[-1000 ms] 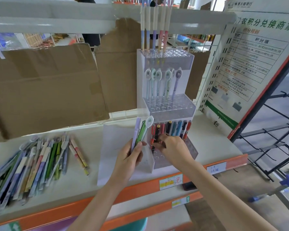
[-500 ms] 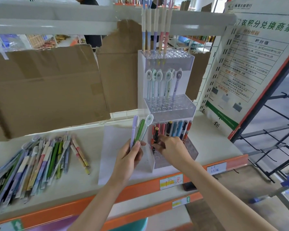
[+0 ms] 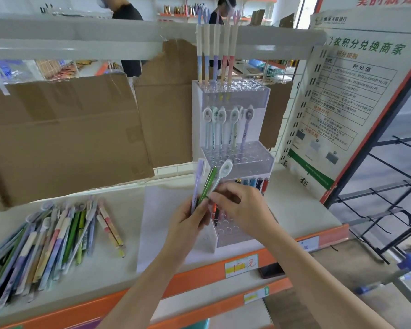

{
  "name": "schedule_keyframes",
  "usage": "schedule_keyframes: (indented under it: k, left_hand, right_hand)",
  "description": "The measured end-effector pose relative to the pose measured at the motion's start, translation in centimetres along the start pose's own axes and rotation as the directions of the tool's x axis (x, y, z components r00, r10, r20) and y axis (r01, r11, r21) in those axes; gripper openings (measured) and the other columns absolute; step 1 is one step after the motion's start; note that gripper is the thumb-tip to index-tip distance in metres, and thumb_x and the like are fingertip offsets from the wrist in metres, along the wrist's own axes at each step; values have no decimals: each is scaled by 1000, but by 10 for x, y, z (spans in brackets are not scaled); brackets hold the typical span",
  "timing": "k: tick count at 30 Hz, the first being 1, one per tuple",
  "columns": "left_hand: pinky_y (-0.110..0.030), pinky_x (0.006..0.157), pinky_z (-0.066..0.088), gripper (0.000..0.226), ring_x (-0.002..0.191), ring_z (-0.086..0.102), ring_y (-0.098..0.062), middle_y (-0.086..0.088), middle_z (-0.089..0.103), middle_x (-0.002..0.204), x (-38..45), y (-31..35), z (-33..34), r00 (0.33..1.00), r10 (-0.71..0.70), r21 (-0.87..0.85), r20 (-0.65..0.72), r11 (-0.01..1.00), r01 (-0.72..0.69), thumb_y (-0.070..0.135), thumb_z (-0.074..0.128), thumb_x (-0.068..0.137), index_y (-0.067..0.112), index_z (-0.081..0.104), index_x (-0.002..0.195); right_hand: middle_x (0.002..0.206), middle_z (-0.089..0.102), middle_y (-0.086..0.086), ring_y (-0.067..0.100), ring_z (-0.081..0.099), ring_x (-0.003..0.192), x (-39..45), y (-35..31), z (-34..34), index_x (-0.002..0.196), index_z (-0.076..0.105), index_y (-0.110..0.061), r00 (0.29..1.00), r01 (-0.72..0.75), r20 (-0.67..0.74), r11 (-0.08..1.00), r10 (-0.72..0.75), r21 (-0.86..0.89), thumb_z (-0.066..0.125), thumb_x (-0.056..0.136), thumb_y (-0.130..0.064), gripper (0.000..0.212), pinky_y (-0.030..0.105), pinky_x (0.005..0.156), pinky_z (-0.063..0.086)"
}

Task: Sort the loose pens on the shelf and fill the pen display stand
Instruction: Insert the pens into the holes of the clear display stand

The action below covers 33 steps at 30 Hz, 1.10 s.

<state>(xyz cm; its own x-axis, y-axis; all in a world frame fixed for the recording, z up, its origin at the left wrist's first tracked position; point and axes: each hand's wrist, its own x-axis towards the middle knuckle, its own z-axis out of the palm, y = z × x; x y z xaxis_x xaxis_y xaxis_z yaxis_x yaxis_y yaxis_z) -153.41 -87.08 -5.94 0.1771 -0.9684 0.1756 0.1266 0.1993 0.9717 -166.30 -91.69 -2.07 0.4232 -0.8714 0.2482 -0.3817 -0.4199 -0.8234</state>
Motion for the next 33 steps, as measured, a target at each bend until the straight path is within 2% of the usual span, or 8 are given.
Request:
schedule_keyframes:
  k: [3, 8, 12, 15, 18, 25, 28, 33]
  left_hand:
    - [-10, 42, 28, 27, 41, 35, -2, 9, 44, 48, 18, 18, 8, 998, 53, 43, 30, 998, -55, 6, 42, 97, 15, 51, 74]
    - [-15, 44, 32, 19, 41, 41, -3, 3, 53, 58, 52, 42, 14, 986, 167, 279, 19, 946, -166, 25, 42, 98, 15, 58, 95]
    - [-15, 48, 30, 31, 49, 38, -3, 6, 45, 57, 61, 47, 12, 981, 188, 323, -40, 932, -166, 24, 42, 99, -3, 56, 96]
    - [-13, 45, 28, 29, 46, 33, -2, 1, 39, 58, 61, 47, 15, 988, 149, 293, -47, 947, -129, 20, 40, 99, -7, 51, 92]
    - [-11, 44, 27, 25, 43, 31, -2, 2, 39, 56, 57, 47, 16, 991, 127, 305, -44, 946, -107, 20, 38, 100, 11, 43, 77]
    - [-10, 41, 27, 22, 41, 31, -1, 12, 39, 47, 51, 47, 13, 998, 52, 247, -17, 968, -46, 16, 41, 99, 16, 41, 77]
    - [-9, 41, 27, 18, 40, 32, -1, 11, 41, 49, 48, 49, 12, 999, 32, 203, 4, 979, -32, 13, 42, 99, 14, 42, 80]
    - [-11, 39, 25, 13, 40, 31, -1, 4, 41, 54, 46, 50, 12, 1000, -4, 148, 16, 989, 1, 14, 42, 99, 13, 43, 85]
  right_hand:
    - [58, 61, -19, -3, 53, 53, 14, -10, -11, 70, 64, -29, 997, 5, -76, 998, 0, 57, 64, 88, -23, 19, 12, 56, 40]
    - [66, 68, -4, 4, 61, 55, 46, -26, -48, 80, 64, -16, 962, 49, -274, 991, -13, 126, 60, 90, -20, 11, 20, 56, 50]
    - [71, 67, -2, -1, 63, 56, 70, -27, -82, 81, 57, -16, 911, 70, -402, 995, -91, -68, 56, 93, -17, 11, 17, 52, 53]
    - [73, 65, 2, 7, 64, 61, 81, -16, -93, 87, 55, -12, 912, -2, -398, 971, -97, -240, 51, 96, -17, 11, 31, 60, 57]
    - [74, 63, 3, 17, 66, 68, 89, -9, -95, 89, 52, -12, 922, -48, -382, 960, -65, -278, 46, 98, -17, 12, 42, 67, 58]
    - [81, 65, 10, 23, 65, 72, 106, -8, -93, 89, 53, -8, 931, -30, -340, 900, -133, -435, 45, 98, -17, 15, 32, 64, 52]
    - [84, 65, 13, 27, 65, 76, 107, 2, -92, 93, 59, -1, 962, -59, -261, 877, -78, -477, 46, 98, -15, 19, 37, 68, 54]
    - [91, 60, 12, 24, 56, 77, 112, 15, -90, 96, 65, 0, 966, -76, -249, 840, -72, -537, 48, 98, -18, 24, 31, 69, 44]
